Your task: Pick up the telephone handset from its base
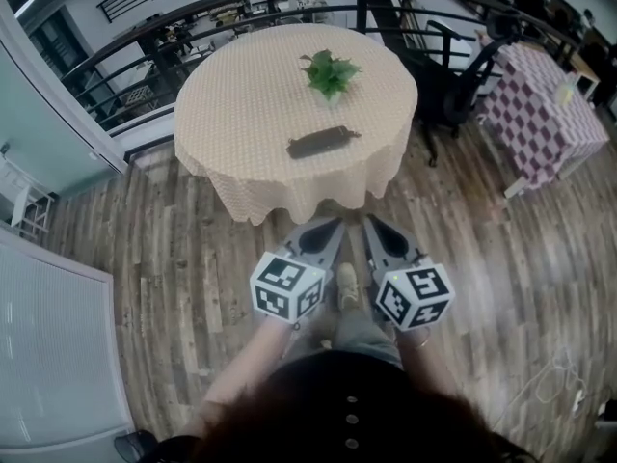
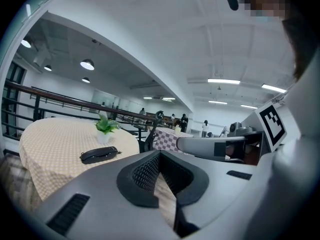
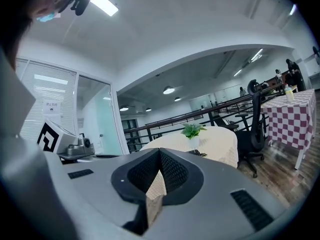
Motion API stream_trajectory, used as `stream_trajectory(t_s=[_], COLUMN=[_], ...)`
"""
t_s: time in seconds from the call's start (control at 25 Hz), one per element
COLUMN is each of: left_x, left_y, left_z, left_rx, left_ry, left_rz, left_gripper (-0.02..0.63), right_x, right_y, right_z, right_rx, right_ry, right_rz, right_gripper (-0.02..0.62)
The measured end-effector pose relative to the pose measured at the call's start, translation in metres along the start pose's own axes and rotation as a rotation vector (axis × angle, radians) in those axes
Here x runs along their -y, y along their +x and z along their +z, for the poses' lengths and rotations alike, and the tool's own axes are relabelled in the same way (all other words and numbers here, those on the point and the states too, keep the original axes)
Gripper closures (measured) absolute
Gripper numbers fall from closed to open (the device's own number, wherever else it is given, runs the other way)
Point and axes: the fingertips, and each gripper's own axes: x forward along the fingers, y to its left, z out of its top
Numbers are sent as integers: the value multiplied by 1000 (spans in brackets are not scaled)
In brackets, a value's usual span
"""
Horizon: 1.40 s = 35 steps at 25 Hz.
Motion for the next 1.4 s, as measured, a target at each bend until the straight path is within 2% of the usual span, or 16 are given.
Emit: stream_trajectory(t_s=[0.24,0.36,0.76,1.0,1.24,1.4], left_x=[-50,-76,-143,-162,-182,-184], left_y=[49,72,152,191,201,204], left_z=[21,34,67,80,83,76], left_rx=[-5,-8,-10,-21,-23,-64], left_ry=[29,13,-40,-25,-43,-30], left_rz=[61,83,139,132,143,103], left_gripper=[600,600,600,600,600,600], right_x=[52,72,123,149,159,157], right_y=[58,92,179,210,226,231], right_z=[25,36,64,67,60,55], right_rx=[14,-8,-46,-78,-113,-130], right_ry=[2,25,6,-16,-13,-9], right_rz=[8,34,102,109,99,96], right_gripper=[586,587,586,586,586,586])
